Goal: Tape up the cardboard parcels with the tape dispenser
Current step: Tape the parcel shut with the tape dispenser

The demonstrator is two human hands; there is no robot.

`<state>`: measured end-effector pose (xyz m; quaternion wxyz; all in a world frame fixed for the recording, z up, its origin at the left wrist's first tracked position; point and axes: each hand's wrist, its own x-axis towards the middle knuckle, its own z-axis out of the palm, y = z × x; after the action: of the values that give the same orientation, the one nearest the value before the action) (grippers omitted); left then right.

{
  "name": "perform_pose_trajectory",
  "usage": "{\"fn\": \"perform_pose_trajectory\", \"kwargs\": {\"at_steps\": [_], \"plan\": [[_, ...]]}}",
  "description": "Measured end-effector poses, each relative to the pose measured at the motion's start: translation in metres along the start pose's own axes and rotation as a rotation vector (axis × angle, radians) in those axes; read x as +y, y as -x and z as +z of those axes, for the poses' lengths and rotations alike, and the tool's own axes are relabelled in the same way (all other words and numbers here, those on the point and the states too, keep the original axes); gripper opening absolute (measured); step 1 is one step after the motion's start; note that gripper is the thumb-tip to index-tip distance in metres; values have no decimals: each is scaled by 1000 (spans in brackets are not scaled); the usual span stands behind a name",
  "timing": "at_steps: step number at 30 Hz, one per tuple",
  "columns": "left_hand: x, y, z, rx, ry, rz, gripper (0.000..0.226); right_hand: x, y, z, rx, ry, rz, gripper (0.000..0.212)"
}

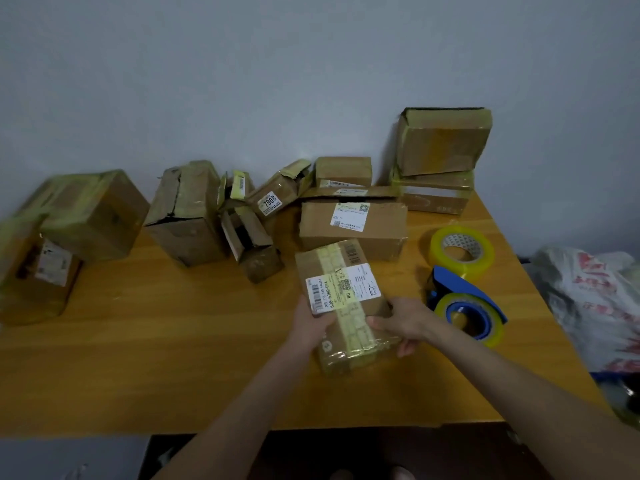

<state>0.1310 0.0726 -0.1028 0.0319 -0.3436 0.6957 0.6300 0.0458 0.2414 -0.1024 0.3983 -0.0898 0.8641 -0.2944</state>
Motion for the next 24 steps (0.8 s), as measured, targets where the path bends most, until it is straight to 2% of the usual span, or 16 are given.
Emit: {"fn": "perform_pose_trajectory", "kwargs": {"at_steps": [3, 8, 11, 13, 15, 18, 21, 24], "plan": [[4, -14, -10, 8, -142, 65, 42, -12, -1, 14, 19, -9, -10, 57], [3, -24, -21, 59, -371, 168, 66, -25, 0, 29, 64, -1, -17, 51], [-8, -18, -20, 101, -617, 287, 69, -18, 3, 12, 108, 208, -60, 52], [-12, -11, -18, 38, -847, 370, 82, -3, 6, -13, 288, 328, -30, 60], [-15, -5, -15, -104, -1067, 432, 99, 21, 10, -42, 452, 380, 46, 64], [-17, -1, -14, -176, -1279, 456, 107, 64, 12, -74, 460, 458, 256, 65], [-19, 2, -10, -123, -1317, 472, 102, 91, 5, -80, 331, 395, 318, 47], [-23, 7, 0, -68, -1279, 505, 98, 99, -3, -79, 371, 366, 310, 21]]}}
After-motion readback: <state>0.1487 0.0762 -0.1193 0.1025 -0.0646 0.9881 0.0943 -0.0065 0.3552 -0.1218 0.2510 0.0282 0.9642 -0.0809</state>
